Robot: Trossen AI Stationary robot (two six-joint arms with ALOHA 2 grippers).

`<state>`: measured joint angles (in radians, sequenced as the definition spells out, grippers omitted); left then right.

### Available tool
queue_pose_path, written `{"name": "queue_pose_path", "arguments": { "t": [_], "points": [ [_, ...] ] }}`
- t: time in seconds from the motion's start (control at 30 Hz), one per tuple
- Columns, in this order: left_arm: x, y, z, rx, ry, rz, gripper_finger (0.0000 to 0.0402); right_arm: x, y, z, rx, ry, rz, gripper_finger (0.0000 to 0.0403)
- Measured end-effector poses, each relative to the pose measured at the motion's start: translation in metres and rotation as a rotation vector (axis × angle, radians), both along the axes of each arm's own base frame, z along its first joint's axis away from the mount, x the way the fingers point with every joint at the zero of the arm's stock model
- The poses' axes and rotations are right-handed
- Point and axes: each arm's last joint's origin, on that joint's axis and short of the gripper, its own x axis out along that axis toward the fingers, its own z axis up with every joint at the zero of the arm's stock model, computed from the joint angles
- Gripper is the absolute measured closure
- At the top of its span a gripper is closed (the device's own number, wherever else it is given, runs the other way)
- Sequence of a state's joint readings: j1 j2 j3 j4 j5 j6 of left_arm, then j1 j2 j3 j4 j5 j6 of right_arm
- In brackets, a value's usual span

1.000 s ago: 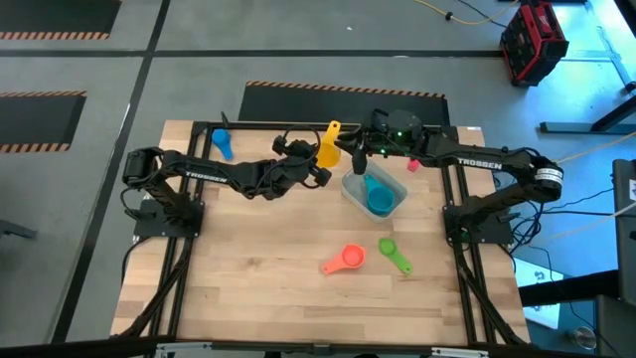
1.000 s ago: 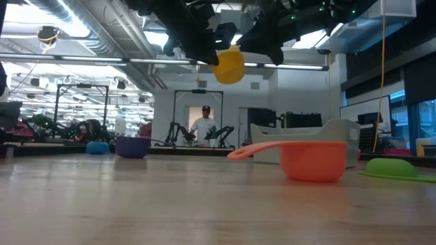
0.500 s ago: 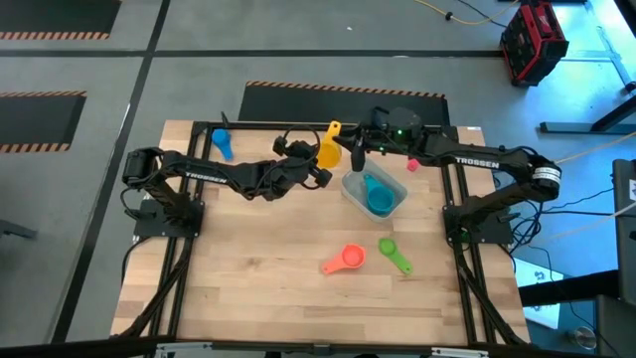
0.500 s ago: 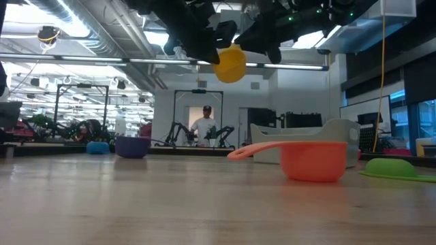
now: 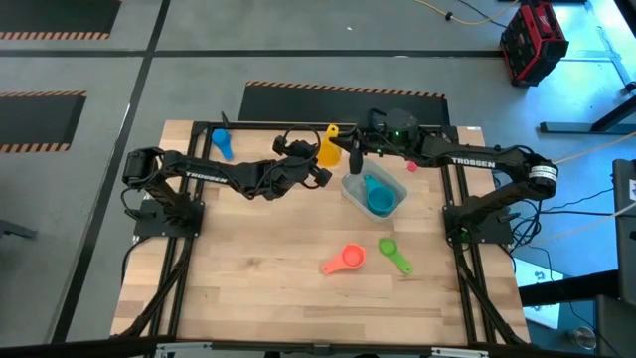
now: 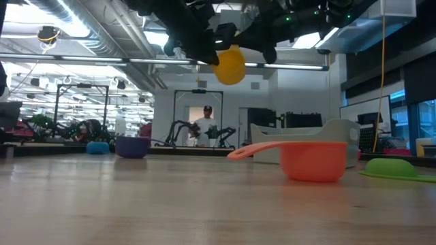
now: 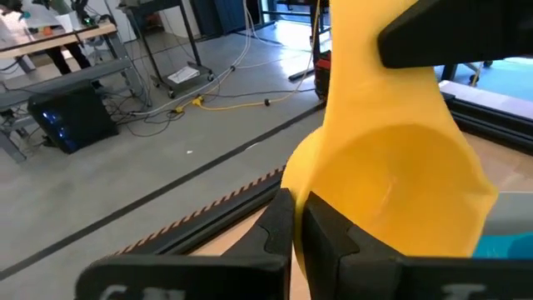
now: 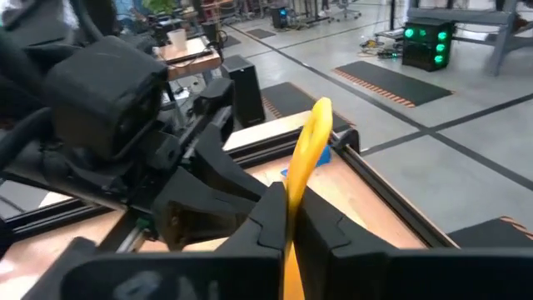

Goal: Nest measuring cups in basket
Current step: Stack the yellow measuring cup on top of the light blue measuring cup in the bin

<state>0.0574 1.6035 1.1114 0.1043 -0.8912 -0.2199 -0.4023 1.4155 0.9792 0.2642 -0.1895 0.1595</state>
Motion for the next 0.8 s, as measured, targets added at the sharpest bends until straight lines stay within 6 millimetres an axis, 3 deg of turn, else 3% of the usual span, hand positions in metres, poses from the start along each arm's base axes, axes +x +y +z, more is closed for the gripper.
{"name": "queue_pose_path", "arguments": {
  "t": [0.43, 0.8],
  "points": [
    [0.001, 0.001, 0.000, -0.019, -0.020, -0.022, 0.0316, -0.005, -0.002, -0.002, -0.017, 0.050, 0.016, 0.0394],
    [0.004, -0.003, -0.001, -0.085, -0.016, -0.191, 0.0295, -0.061, -0.010, 0.012, 0.099, 0.210, 0.033, 0.0394]
  ]
}}
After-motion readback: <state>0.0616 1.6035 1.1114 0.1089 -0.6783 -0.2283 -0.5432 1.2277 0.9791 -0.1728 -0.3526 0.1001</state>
